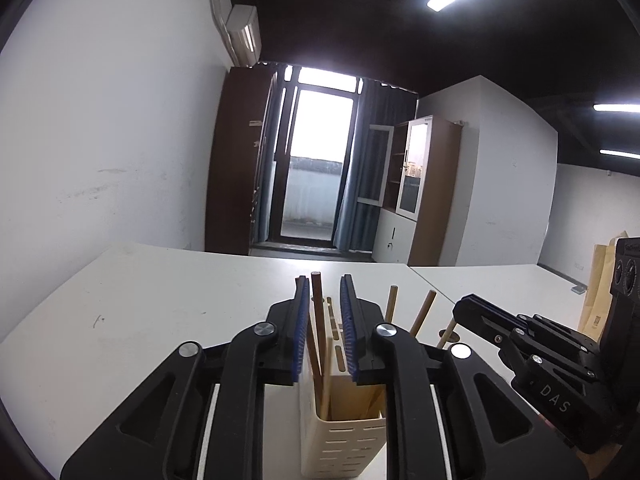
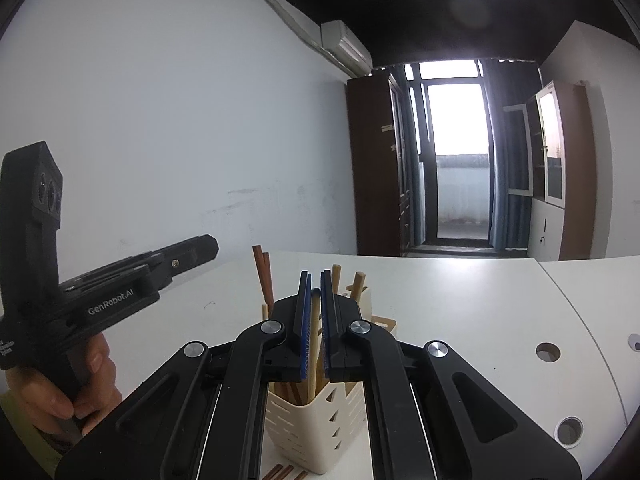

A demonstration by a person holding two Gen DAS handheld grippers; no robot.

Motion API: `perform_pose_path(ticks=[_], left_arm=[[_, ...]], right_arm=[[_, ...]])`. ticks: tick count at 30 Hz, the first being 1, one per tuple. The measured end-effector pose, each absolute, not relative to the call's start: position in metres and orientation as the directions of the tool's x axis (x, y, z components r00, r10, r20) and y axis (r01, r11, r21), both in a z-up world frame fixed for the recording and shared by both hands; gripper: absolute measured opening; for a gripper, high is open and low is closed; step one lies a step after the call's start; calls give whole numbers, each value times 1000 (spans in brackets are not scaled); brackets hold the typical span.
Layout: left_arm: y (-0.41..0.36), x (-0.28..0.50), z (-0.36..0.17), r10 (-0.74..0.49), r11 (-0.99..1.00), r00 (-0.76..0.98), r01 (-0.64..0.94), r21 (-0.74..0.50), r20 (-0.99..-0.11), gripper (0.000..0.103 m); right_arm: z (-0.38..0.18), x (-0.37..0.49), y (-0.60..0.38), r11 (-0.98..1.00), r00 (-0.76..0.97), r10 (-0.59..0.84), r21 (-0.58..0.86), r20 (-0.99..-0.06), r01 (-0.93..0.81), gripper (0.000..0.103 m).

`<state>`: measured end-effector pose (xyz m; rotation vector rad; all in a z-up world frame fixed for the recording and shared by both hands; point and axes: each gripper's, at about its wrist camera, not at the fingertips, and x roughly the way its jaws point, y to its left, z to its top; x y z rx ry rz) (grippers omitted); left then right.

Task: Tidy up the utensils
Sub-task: 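Lower both chopsticks into the holder and open both grippers, then withdraw both grippers and move down toward the remaining chopsticks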

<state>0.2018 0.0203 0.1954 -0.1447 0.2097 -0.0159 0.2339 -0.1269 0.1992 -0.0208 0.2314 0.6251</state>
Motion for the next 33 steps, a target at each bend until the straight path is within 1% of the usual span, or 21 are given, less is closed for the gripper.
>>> perform_pose_path(ticks=[2,6,10,13,15,20,24,26,27,31,33], left_arm=[[21,198,195,-28,990,978,-2,-143,-205,19],[19,191,196,-26,992,979,0,-128,-203,24],[17,185,197,-27,993,978,3,-115,-206,26],[18,184,197,-48,991,971,17,-131,-236,28],[17,181,196,-42,992,970,12,-124,-238,29],[13,170,194,-38,995,967,11,-104,-253,34],[8,160,192,-37,996,959,14,-85,-282,38],[6,157,190,-33,997,954,11,-73,-299,39],[5,156,188,-33,998,950,12,-69,-311,41],[2,156,181,-27,998,936,6,-61,-351,42],[5,157,174,-26,997,922,-1,-71,-385,42]], right_arm=[[197,233,-127,816,788,569,48,-233,-576,7],[195,229,-129,824,794,557,45,-243,-564,19],[196,226,-131,830,800,549,42,-243,-557,19],[196,225,-134,835,803,542,48,-248,-548,20],[194,222,-135,836,804,540,50,-249,-547,23],[192,217,-134,841,802,530,47,-275,-539,27],[190,212,-134,845,798,519,43,-305,-533,31],[188,209,-133,848,798,513,42,-316,-529,37],[187,208,-133,848,796,512,42,-322,-528,38],[179,204,-132,855,791,495,37,-361,-518,43],[174,204,-135,861,788,484,48,-380,-506,45]])
